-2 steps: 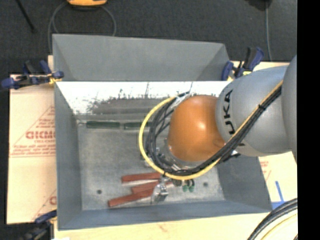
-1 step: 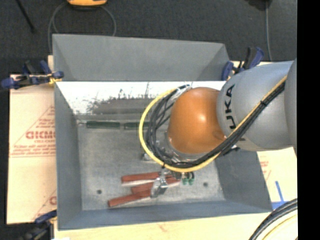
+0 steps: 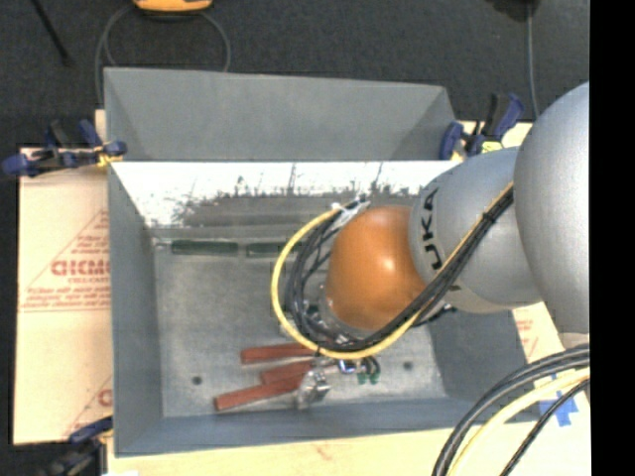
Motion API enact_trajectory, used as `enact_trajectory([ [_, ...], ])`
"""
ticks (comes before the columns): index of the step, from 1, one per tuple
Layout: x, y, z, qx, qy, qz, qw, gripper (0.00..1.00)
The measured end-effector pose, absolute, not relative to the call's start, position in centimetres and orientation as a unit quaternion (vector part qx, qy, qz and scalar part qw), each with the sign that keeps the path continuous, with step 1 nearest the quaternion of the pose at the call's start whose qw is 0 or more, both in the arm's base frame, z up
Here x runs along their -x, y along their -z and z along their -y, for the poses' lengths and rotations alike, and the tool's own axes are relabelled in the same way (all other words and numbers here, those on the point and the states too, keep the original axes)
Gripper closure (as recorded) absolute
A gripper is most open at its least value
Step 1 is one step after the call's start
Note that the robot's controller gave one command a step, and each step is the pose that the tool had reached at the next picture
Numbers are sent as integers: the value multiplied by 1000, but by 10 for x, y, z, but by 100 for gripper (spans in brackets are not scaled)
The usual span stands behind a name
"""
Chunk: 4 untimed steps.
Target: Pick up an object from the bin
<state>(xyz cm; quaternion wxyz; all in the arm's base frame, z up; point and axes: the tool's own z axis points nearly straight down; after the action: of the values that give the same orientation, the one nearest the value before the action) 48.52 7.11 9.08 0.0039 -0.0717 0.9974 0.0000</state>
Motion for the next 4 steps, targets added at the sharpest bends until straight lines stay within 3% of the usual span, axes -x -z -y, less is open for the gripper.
enact_trajectory([
  [1,-482,-79,-85,75,3,-997,8,100],
  [3,-481,-81,-85,75,2,-997,7,100],
  [4,-477,-92,-86,75,1,-997,-1,100],
])
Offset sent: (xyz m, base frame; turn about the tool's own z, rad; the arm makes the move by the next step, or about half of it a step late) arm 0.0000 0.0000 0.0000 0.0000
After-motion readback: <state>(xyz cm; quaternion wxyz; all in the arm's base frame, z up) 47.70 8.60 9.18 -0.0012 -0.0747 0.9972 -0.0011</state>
